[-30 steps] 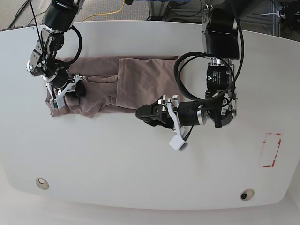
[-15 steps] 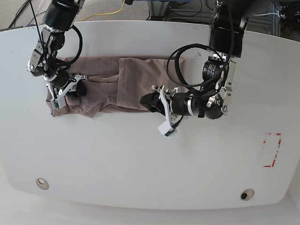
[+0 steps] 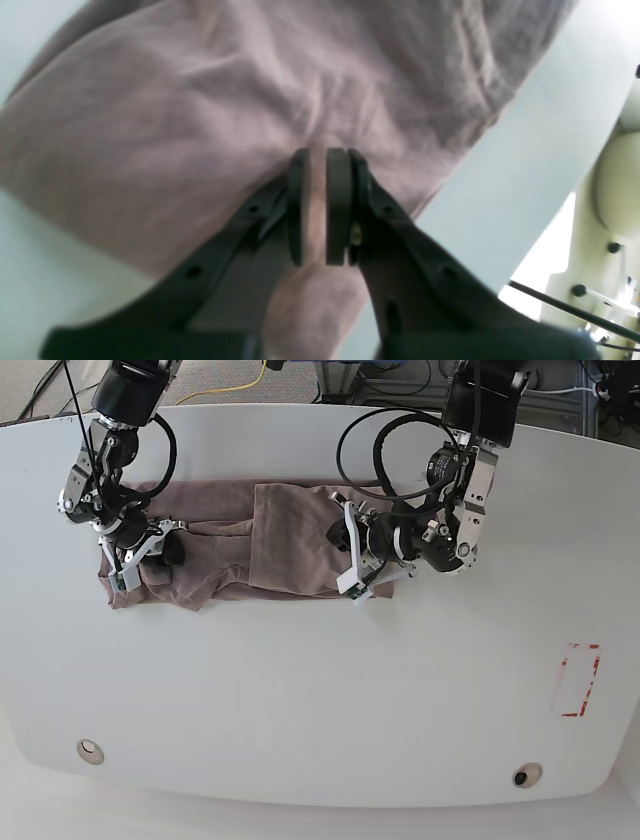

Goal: Layout the t-shirt on the table in an organized manner, then fold the t-shirt properly
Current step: 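Grasp the folded end with the left gripper while the right holds the other end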

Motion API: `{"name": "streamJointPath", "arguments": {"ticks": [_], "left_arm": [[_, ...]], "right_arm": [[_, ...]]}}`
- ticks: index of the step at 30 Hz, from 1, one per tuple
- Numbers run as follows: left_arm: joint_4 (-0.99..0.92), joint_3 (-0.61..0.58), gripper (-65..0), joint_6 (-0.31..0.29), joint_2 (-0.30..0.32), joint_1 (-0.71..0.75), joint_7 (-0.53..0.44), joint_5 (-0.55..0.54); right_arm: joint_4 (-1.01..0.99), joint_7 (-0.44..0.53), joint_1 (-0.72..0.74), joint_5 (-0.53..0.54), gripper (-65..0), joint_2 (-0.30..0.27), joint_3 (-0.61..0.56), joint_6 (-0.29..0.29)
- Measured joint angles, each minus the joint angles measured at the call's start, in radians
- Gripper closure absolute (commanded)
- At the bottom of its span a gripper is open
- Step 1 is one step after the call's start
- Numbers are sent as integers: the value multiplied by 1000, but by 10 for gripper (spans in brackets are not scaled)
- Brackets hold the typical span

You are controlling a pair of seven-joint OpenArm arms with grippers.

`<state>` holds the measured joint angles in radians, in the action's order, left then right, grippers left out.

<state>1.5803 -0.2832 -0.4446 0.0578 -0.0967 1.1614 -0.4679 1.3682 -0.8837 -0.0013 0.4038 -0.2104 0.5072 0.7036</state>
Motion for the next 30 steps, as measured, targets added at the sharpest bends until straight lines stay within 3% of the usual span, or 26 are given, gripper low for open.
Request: {"name": "streamJointPath", "arguments": {"ticks": [9, 18, 21, 30], "left_arm": [[-5, -2, -42, 0, 18, 34, -37, 109], [-52, -1, -42, -5, 27, 25, -78, 90], [-52, -1, -42, -5, 26, 26, -78, 92], [-55, -1, -42, -5, 27, 27, -85, 93]], "right_arm": [[0, 0, 0, 0, -135, 0, 3, 0], [35, -38, -1, 0, -146, 0, 2, -1], [97, -122, -8, 18, -211, -1, 3, -5], [364, -364, 4, 208, -563, -4, 153, -5]]}}
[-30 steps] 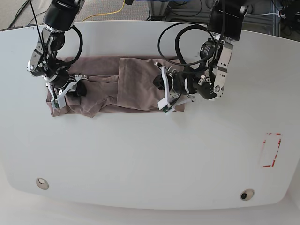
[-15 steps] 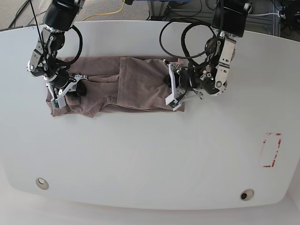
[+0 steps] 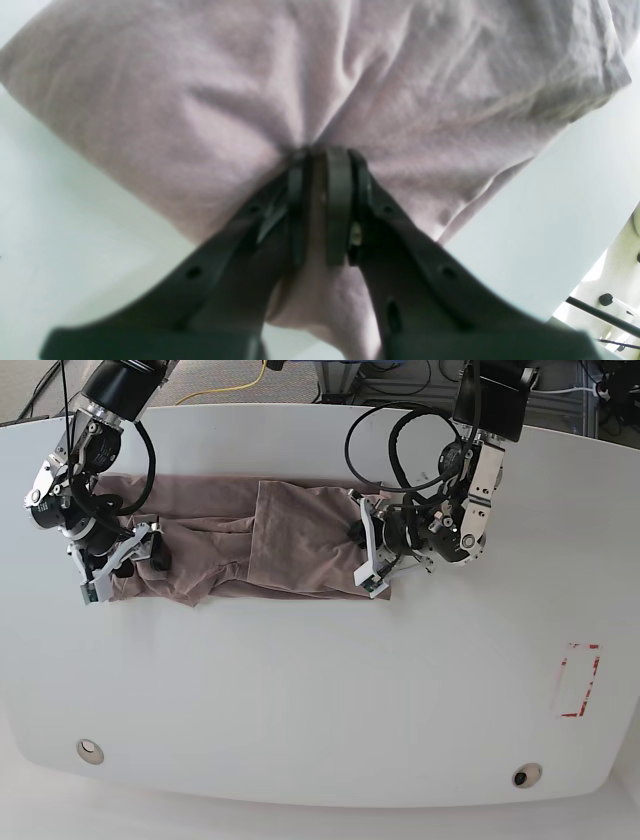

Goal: Layout the t-shirt on the table in an organized manner, then fold the t-shirt properly
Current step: 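Grasp the folded end with the left gripper while the right holds the other end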

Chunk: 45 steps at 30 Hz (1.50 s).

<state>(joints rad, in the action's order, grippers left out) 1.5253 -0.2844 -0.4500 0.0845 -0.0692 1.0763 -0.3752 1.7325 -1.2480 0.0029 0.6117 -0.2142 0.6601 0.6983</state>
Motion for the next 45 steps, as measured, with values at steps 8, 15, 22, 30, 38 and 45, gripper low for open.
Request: {"name": "streamJointPath", "arguments": {"ticks": [8, 15, 22, 30, 38, 45], "left_arm": [[-2, 0, -42, 0, 0, 0, -1, -2], [-4, 2, -42, -3, 8, 0, -8, -8], [-3, 2, -42, -3, 8, 4, -11, -8], [-3, 2, -42, -3, 8, 6, -16, -8], [-3, 2, -42, -3, 8, 8, -17, -8], [-3, 2, -42, -3, 8, 8, -19, -8]], "right_arm": [[1, -164, 35, 128, -650, -5, 246, 1], [-243, -165, 48, 149, -650, -89, 336, -3], [-503, -158, 47, 267, -650, -159, 328, -2], [-623, -121, 47, 294, -650, -182, 322, 1], [-583, -109, 51, 362, -650, -134, 184, 1], [-529, -117, 50, 384, -650, -71, 157, 1]]}}
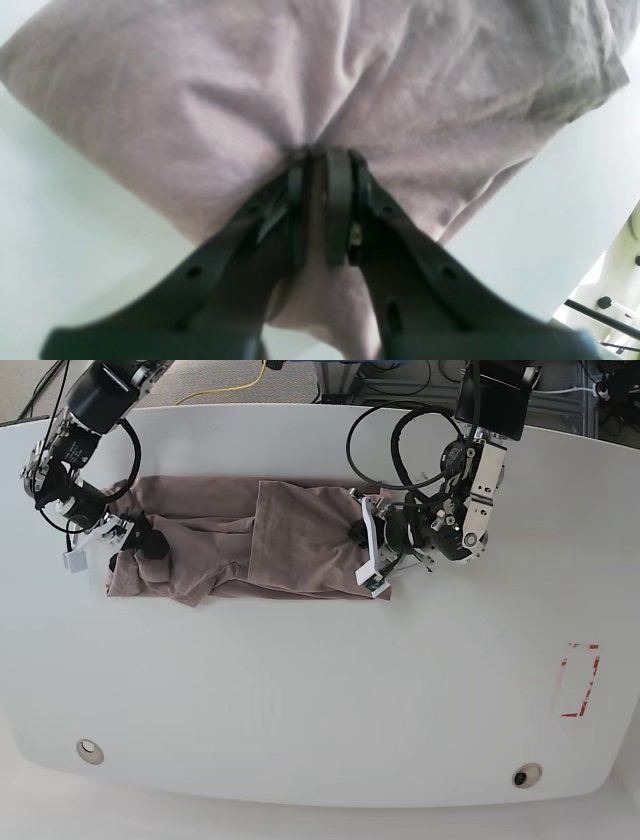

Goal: Layout the t-shirt on the table in an organized manner, then fold the t-shirt properly
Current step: 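Grasp the folded end with the left gripper while the right holds the other end, then fold the right-held end over toward the left gripper, bunching the shirt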

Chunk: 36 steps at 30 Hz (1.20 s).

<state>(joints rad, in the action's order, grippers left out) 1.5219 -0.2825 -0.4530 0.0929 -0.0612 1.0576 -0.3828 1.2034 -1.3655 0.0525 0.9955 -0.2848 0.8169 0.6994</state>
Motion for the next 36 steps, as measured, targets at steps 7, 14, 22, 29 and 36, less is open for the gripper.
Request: {"name": "streamJointPath", "arguments": {"ticks": [7, 14, 22, 29, 36], "left_arm": [[0, 0, -42, 0, 0, 0, 0, 0], [0, 0, -43, 0, -8, 0, 3, 1], [-71, 0, -43, -1, -67, -23, -8, -4], [-122, -2, -43, -5, -88, -46, -14, -27], [-123, -68, -43, -2, -82, -54, -36, -18]], "right_arm": [[0, 28, -3, -27, -220, 3, -3, -6], [10, 46, 5, -59, -57, 1, -7, -8], [288, 29, 4, -106, -57, 3, -10, -7], [533, 3, -40, -90, -57, 25, -76, -6], [660, -26, -82, -32, -57, 88, -171, -4]]}}
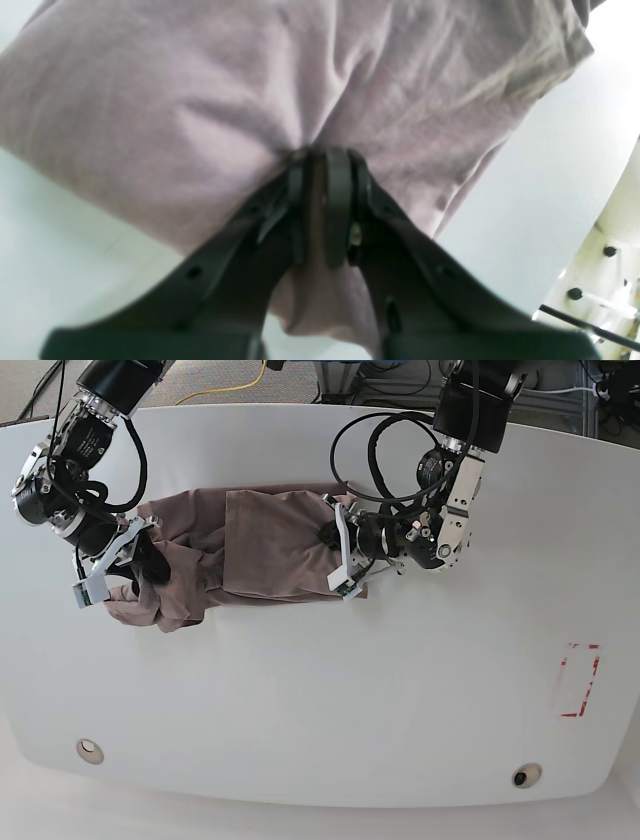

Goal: Layout the t-shirt on the table in an organized manner, then fold the t-shirt properly
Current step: 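Fold the right-held end over toward the left gripper, bunching the shirt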

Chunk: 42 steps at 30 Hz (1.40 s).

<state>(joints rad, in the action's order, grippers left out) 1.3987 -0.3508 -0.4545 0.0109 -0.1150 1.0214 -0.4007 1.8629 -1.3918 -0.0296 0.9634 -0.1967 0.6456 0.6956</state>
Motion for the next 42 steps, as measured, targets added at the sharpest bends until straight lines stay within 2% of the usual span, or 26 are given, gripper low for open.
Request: {"name": "streamJointPath", "arguments": {"ticks": [9, 22, 41, 42], "left_arm": [[-2, -59, -43, 5, -9, 3, -20, 0], [-8, -57, -43, 5, -38, 5, -12, 10], [-7, -57, -43, 5, -38, 7, -12, 8], [-6, -57, -43, 5, -38, 7, -12, 8]], "right_arm": [[85, 0, -16, 6, -57, 79, -118, 1], [85, -1, -16, 2, -59, 128, -194, 0], [85, -1, -39, -12, -65, 130, -289, 1], [85, -1, -39, -14, -79, 130, -296, 1]]}}
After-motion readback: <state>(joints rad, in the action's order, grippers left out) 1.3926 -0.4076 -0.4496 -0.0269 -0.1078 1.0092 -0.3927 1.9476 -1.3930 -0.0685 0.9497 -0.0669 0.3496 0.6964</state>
